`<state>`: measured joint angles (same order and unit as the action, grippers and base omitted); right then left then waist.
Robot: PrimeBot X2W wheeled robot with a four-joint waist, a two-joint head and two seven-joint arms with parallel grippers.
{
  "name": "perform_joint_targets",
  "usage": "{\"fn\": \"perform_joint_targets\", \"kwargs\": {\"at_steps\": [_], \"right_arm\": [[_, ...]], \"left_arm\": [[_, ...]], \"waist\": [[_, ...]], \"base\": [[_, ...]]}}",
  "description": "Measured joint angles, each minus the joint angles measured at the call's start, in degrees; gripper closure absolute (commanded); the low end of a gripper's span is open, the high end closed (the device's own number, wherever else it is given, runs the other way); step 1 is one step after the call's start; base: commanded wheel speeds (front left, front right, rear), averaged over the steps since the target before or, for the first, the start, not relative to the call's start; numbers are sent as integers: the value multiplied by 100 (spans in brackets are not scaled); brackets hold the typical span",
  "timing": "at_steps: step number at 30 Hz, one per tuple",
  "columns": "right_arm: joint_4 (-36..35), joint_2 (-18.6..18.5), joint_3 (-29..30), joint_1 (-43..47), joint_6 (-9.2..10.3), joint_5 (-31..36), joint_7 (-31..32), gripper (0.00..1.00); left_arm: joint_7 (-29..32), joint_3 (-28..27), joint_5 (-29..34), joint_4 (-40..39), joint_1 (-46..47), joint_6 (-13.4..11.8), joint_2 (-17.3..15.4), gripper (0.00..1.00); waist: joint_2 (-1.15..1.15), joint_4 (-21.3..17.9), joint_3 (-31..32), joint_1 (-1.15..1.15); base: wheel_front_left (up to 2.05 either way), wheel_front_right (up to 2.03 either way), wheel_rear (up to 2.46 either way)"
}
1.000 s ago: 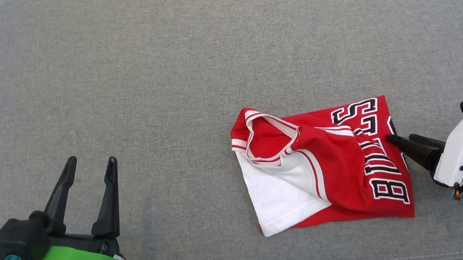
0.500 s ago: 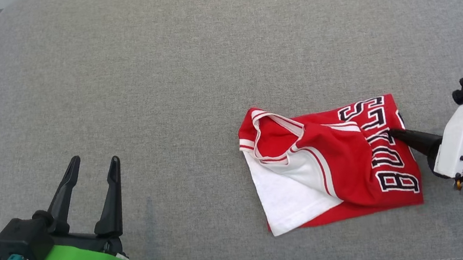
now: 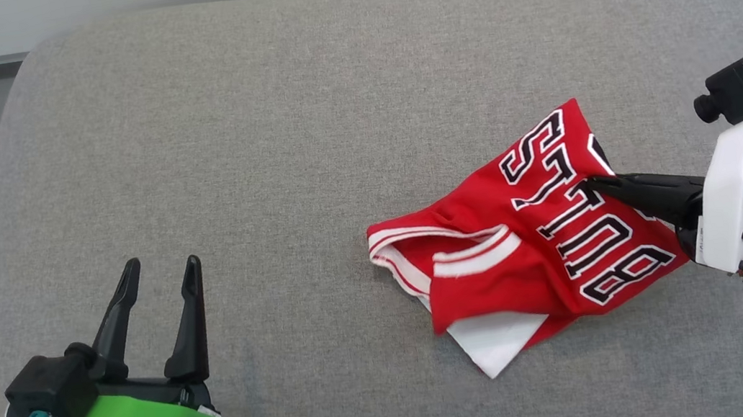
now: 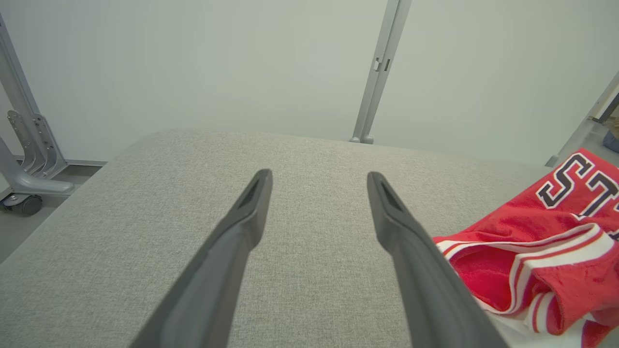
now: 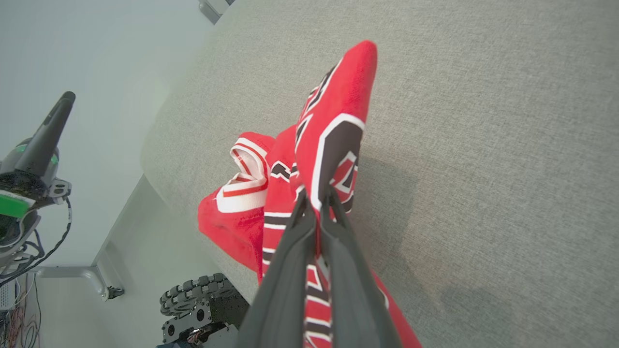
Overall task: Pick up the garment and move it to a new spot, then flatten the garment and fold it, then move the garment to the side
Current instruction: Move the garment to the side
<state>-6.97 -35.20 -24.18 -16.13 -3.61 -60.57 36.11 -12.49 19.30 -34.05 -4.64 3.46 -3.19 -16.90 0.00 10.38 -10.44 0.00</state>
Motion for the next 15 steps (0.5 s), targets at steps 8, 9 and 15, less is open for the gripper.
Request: {"fn": "perform_joint_targets", "kwargs": {"at_steps": [8, 9, 15], "right_arm": [[-446, -90, 2, -75, 132, -160, 333, 100], [-448, -99, 27, -75, 192, -175, 379, 100], [-332, -167, 229, -75, 554, -260, 509, 100]], "left_arm": [[-25, 81, -12, 68, -10, 48, 105, 0], [-26, 71, -12, 70, -19, 51, 104, 0], [-69, 19, -12, 62, -59, 51, 98, 0]], "waist": [[0, 51, 189, 0], [0, 57, 203, 0], [0, 47, 188, 0]], "base": [[0, 0, 0], [0, 0, 0], [0, 0, 0]]}}
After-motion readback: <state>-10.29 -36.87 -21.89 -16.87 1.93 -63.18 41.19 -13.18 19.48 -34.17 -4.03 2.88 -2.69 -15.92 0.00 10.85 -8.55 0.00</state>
